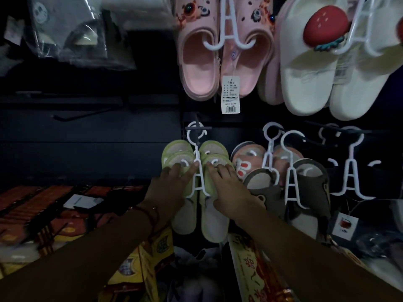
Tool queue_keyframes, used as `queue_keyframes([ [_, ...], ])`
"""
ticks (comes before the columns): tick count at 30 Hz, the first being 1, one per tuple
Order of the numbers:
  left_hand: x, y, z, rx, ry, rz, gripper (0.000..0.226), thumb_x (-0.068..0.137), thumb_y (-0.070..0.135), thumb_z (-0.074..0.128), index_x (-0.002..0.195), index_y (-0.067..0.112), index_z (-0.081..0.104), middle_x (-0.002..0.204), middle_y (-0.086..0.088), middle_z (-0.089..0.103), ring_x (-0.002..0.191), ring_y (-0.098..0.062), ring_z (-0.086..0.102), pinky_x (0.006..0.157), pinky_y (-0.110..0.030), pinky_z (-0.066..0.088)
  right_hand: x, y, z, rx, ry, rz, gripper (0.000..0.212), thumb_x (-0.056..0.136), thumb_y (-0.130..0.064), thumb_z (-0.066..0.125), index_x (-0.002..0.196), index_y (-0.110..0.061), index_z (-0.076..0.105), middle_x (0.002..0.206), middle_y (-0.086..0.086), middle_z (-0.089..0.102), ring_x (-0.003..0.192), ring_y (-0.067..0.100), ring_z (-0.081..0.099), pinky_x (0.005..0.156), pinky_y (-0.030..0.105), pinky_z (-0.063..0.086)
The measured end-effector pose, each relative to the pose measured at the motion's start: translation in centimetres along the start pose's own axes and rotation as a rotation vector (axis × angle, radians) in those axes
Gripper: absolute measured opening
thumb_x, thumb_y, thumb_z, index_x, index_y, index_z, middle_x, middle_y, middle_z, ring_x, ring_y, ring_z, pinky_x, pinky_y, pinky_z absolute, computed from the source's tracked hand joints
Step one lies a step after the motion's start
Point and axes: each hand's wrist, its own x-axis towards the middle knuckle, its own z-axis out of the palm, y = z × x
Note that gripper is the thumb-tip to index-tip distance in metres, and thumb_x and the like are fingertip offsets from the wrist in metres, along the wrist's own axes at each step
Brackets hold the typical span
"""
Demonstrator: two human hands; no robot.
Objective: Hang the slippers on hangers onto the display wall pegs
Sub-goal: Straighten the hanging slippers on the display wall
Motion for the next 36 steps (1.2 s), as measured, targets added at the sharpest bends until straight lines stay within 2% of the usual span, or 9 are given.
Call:
queue_keyframes([
  [7,1.6,0.2,0.7,-0.04,0.008,-0.064,0.112,0.084,0.039,0.068,0.154,0.047,-0.019,0.157,-0.004,0.019,0.136,-0.033,0.027,0.091,-0.049,0.05,2.2,0.4,0.3,0.055,-0.074,0.073,0.106,0.086,-0.008,0.066,0.16,-0.027,-0.007,0.166,0.001,0.004,0.153,0.033,-0.001,0.116,0.051,0.031],
  [12,1.6,0.1,1.4,-0.194,-0.03,-0.077,0.109,0.07,0.075,0.05,0.152,0.052,-0.019,0.157,-0.005,0.015,0.139,-0.034,0.018,0.1,-0.053,0.047,2.1,0.1,0.2,0.105,-0.106,0.098,0.105,0.089,-0.011,0.065,0.159,-0.03,-0.011,0.168,-0.003,-0.007,0.154,0.033,-0.006,0.121,0.05,0.021],
  [15,1.1,0.6,2.0,-0.339,0.032,-0.114,0.1,0.062,0.078,0.017,0.155,0.052,-0.006,0.158,-0.008,0.015,0.143,-0.035,0.015,0.109,-0.054,0.04,1.6,-0.2,0.3,0.19,-0.076,0.084,0.102,0.09,-0.015,0.064,0.159,-0.029,-0.009,0.168,-0.004,-0.011,0.154,0.033,-0.008,0.12,0.048,0.013],
  [19,0.3,0.1,2.6,-0.475,0.075,-0.115,0.087,0.075,0.06,0.008,0.158,0.039,0.026,0.167,-0.01,0.012,0.15,-0.045,0.014,0.115,-0.064,0.027,1.0,-0.9,1.0,0.464,0.039,0.102,0.102,0.081,-0.02,0.071,0.161,-0.021,0.006,0.168,0.0,0.0,0.154,0.028,-0.003,0.123,0.042,0.015],
  [22,-1.1,-0.4,3.1,-0.468,0.153,-0.045,0.055,0.102,0.032,0.03,0.157,0.031,0.031,0.168,-0.007,0.009,0.149,-0.045,0.015,0.111,-0.059,0.034,1.1,-1.1,2.0,0.694,0.221,0.213,0.092,0.064,-0.039,0.07,0.147,-0.023,0.035,0.155,0.004,0.029,0.144,0.028,0.03,0.113,0.046,0.038],
  [24,-1.7,-0.4,3.3,-0.602,0.239,-0.111,0.074,0.1,0.024,0.053,0.16,0.039,0.012,0.164,-0.005,0.011,0.149,-0.037,0.014,0.112,-0.052,0.036,1.5,-0.9,2.8,0.827,0.303,0.344,0.084,0.059,-0.05,0.072,0.135,-0.029,0.043,0.144,0.002,0.042,0.132,0.027,0.047,0.102,0.049,0.048],
  [27,-1.5,0.1,3.5,-0.784,0.4,-0.223,0.095,0.089,0.025,0.074,0.16,0.036,0.012,0.156,-0.008,0.02,0.142,-0.033,0.027,0.108,-0.046,0.04,2.1,-0.8,2.9,1.045,0.393,0.465,0.089,0.054,-0.054,0.08,0.131,-0.026,0.047,0.127,0.003,0.059,0.114,0.024,0.061,0.095,0.048,0.054],
  [33,0.6,0.1,2.2,-1.606,0.178,-0.645,0.13,0.076,0.037,0.088,0.16,0.031,-0.011,0.169,-0.006,0.005,0.151,-0.033,0.023,0.111,-0.05,0.04,3.1,-1.1,1.8,1.183,0.296,0.586,0.125,0.072,-0.039,0.088,0.16,-0.014,0.003,0.163,0.009,0.023,0.147,0.028,0.03,0.116,0.045,0.035],
  [36,1.6,-0.2,2.6,-1.636,0.13,-0.673,0.124,0.082,0.027,0.084,0.16,0.024,-0.013,0.169,-0.005,0.011,0.15,-0.029,0.027,0.105,-0.037,0.04,4.1,-1.1,1.7,1.159,0.28,0.657,0.126,0.067,-0.044,0.089,0.159,-0.014,0.009,0.162,0.012,0.022,0.145,0.031,0.031,0.114,0.047,0.037],
])
